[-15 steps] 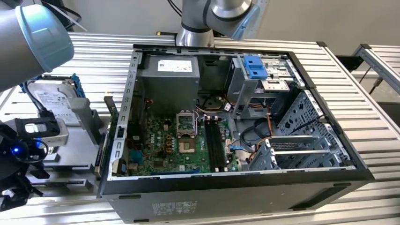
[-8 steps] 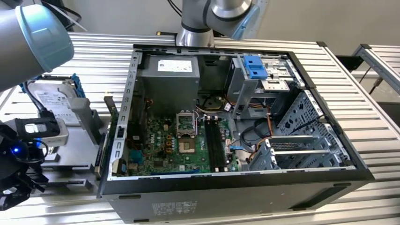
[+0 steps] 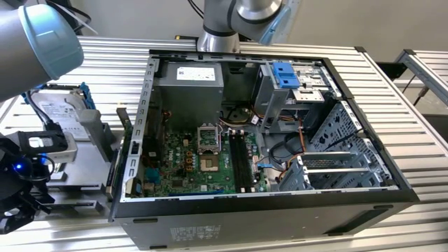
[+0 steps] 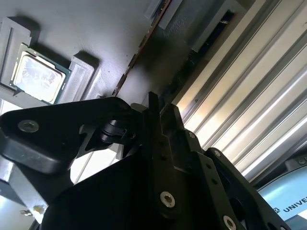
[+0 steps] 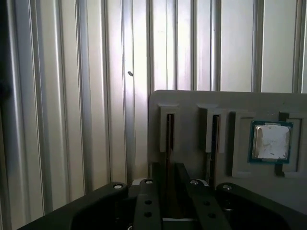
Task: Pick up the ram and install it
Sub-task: 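Pick up the ram and move it above insertion slot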
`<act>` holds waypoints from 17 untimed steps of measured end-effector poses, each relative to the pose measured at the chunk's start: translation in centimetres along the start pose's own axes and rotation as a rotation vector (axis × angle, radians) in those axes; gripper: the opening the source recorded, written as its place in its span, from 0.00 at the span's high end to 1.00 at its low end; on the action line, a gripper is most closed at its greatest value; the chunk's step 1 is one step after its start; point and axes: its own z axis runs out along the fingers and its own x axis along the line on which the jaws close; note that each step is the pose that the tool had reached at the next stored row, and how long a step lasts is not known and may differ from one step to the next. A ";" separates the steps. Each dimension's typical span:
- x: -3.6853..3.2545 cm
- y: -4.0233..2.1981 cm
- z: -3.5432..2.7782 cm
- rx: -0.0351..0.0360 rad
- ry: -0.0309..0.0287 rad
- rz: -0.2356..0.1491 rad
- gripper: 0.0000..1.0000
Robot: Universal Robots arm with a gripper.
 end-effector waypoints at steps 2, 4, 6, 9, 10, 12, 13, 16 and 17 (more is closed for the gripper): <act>-0.01 0.00 0.00 -0.0001 0.0001 0.000 0.00; -0.02 0.00 -0.01 -0.0002 0.0002 0.000 0.00; -0.03 0.00 -0.01 -0.0002 0.0002 0.000 0.00; -0.06 0.00 -0.01 -0.0002 0.0001 0.000 1.00; -0.06 0.00 -0.01 -0.0002 0.0002 0.000 1.00; -0.07 0.01 -0.01 -0.0003 0.0003 0.000 1.00; -0.08 0.00 -0.01 -0.0002 0.0002 0.000 1.00; -0.09 0.00 0.00 -0.0002 0.0001 0.000 1.00; -0.10 0.00 0.00 -0.0001 0.0001 0.000 1.00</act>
